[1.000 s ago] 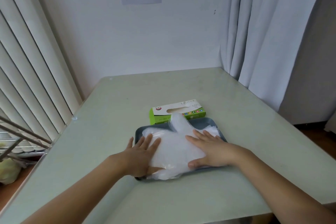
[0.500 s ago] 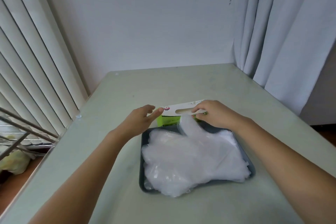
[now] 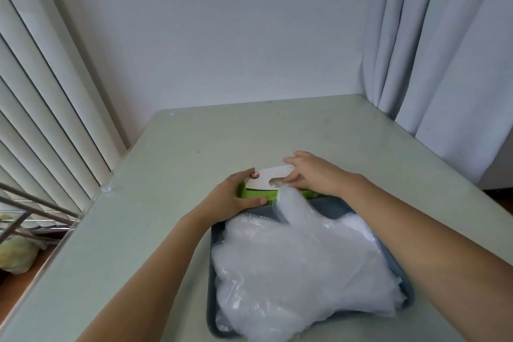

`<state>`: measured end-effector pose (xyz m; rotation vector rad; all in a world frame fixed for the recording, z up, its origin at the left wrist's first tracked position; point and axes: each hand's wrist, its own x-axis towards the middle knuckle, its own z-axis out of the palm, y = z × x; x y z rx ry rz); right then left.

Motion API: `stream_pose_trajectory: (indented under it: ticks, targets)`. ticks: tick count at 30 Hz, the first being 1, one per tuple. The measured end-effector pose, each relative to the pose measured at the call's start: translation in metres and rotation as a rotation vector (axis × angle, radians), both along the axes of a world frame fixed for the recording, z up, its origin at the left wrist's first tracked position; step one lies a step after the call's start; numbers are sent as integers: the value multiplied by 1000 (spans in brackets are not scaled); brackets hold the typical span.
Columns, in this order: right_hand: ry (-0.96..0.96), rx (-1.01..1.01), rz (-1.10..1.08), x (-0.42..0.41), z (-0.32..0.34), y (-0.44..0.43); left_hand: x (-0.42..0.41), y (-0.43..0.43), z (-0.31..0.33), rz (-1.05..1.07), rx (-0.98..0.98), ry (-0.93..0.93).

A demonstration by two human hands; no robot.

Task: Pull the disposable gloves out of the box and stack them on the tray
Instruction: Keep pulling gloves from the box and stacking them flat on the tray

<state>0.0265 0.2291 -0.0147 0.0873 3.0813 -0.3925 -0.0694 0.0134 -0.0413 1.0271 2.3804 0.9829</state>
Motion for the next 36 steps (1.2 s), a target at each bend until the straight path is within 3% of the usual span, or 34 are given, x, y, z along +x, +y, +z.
stream_pose_trajectory:
  ticks: [5, 11, 20, 24, 33, 36]
  targets:
    - [172, -46, 23, -8, -10, -3, -3, 0, -10, 30, 100, -18]
    - [314, -347, -89, -2, -26, 8, -2, -1, -11, 13, 132, -10]
    - [460, -958, -322, 0, -27, 21, -5, -1, -15, -3, 123, -20]
    - [521, -1390, -453, -1, -22, 25, -6, 0, -15, -32, 94, -8]
    - [686, -2073, -324, 29, 42, 20, -6, 1, -5, -54, -23, 16]
    - [677, -2158, -270, 45, 64, 9, -4, 3, 8, -69, -96, 22]
